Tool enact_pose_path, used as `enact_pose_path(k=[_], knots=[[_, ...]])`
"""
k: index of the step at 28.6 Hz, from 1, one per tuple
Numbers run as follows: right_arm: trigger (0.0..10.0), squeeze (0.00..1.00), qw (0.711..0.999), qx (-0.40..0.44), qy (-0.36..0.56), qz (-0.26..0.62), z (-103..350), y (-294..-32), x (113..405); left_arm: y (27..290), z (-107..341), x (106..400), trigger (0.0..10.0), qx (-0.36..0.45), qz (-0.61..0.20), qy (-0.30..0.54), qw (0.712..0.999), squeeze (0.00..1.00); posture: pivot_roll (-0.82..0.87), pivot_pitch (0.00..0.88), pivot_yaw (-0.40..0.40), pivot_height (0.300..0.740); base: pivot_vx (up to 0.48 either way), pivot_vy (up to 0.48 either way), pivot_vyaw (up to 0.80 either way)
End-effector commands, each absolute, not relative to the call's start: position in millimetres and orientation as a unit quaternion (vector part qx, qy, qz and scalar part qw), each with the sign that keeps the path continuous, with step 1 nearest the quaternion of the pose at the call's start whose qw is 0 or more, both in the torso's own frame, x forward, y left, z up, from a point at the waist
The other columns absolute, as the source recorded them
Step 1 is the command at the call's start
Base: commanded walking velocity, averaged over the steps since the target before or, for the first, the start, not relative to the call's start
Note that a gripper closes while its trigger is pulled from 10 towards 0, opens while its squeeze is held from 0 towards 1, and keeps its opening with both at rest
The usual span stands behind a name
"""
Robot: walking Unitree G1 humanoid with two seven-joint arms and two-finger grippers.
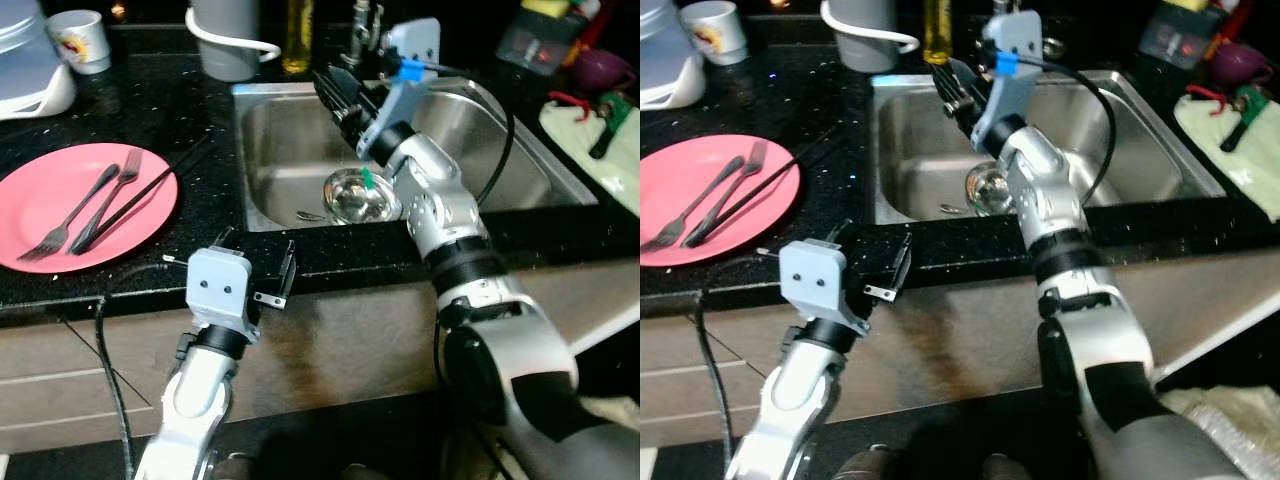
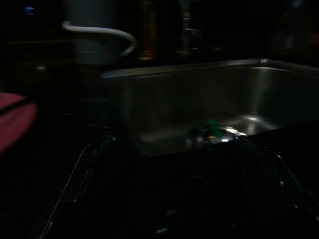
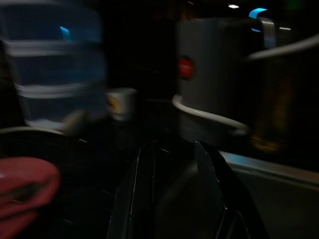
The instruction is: Kitchen organization
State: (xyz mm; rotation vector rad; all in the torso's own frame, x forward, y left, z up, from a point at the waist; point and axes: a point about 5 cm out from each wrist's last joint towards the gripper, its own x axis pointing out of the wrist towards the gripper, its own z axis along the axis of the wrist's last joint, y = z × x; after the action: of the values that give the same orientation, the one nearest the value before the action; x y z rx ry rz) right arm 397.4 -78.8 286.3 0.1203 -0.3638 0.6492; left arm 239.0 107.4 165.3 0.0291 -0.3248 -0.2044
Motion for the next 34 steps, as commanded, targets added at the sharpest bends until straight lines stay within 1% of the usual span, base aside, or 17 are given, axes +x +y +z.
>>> enact_pose_path(k=[1,2,3,6,9,12,13,14,15,17,19,25,34], knots=[[10.0,0.0,0.928,0.077,-0.19,0.31,288,-82,395,106,172,241,10.0,0.026,-0.113,-0.169,0.979,0.0,0.1,0.091,-0.081,0.74,0.0,0.0,0.6],[10.0,0.0,0.928,0.077,-0.19,0.31,288,-82,395,106,172,241,10.0,0.026,-0.113,-0.169,0.979,0.0,0.1,0.091,-0.081,0.74,0.0,0.0,0.6],[10.0,0.0,0.926,0.1,-0.195,0.308,289,-86,395,104,181,242,10.0,0.04,-0.124,-0.184,0.974,0.0,0.1,0.091,-0.08,0.74,0.0,0.0,0.0],[10.0,0.0,0.92,0.113,-0.211,0.31,294,-91,393,103,191,244,10.0,0.04,-0.129,-0.197,0.971,0.0,0.1,0.088,-0.079,0.74,0.0,0.0,0.0],[10.0,0.0,0.897,0.126,-0.24,0.348,299,-95,384,99,207,246,10.0,0.051,-0.148,-0.221,0.963,0.0,0.1,0.088,-0.079,0.74,0.0,0.0,0.0],[10.0,0.0,0.847,0.1,-0.261,0.453,293,-99,364,97,226,247,10.0,0.048,-0.158,-0.247,0.955,0.0,0.1,0.09,-0.079,0.74,0.0,0.0,0.0],[10.0,0.0,0.835,0.098,-0.26,0.475,291,-100,360,97,230,247,10.0,0.047,-0.159,-0.253,0.953,0.0,0.1,0.09,-0.078,0.74,0.0,0.0,0.0],[10.0,0.0,0.835,0.098,-0.26,0.475,291,-100,360,97,230,247,10.0,0.047,-0.159,-0.253,0.953,0.0,0.1,0.09,-0.078,0.74,0.0,0.0,0.0],[10.0,0.0,0.828,0.09,-0.259,0.488,287,-102,356,98,234,247,10.0,0.047,-0.159,-0.258,0.952,0.0,0.1,0.09,-0.078,0.74,0.0,0.0,0.0],[10.0,0.0,0.828,0.09,-0.257,0.491,282,-108,354,100,242,247,10.0,0.05,-0.159,-0.267,0.949,0.0,0.1,0.09,-0.078,0.74,0.0,0.0,0.0],[10.0,0.0,0.829,0.088,-0.254,0.491,278,-111,353,100,246,248,10.0,0.05,-0.158,-0.271,0.948,0.0,0.09,0.09,-0.075,0.74,0.0,0.0,0.63],[10.0,0.0,0.836,0.104,-0.241,0.483,268,-120,350,101,262,249,10.0,0.06,-0.165,-0.287,0.942,0.0,0.09,0.083,-0.067,0.74,0.0,0.0,0.8],[10.0,0.0,0.829,0.107,-0.237,0.495,265,-125,344,99,265,250,10.0,0.064,-0.178,-0.278,0.942,0.0,0.09,0.077,-0.061,0.74,0.0,0.0,0.8]])
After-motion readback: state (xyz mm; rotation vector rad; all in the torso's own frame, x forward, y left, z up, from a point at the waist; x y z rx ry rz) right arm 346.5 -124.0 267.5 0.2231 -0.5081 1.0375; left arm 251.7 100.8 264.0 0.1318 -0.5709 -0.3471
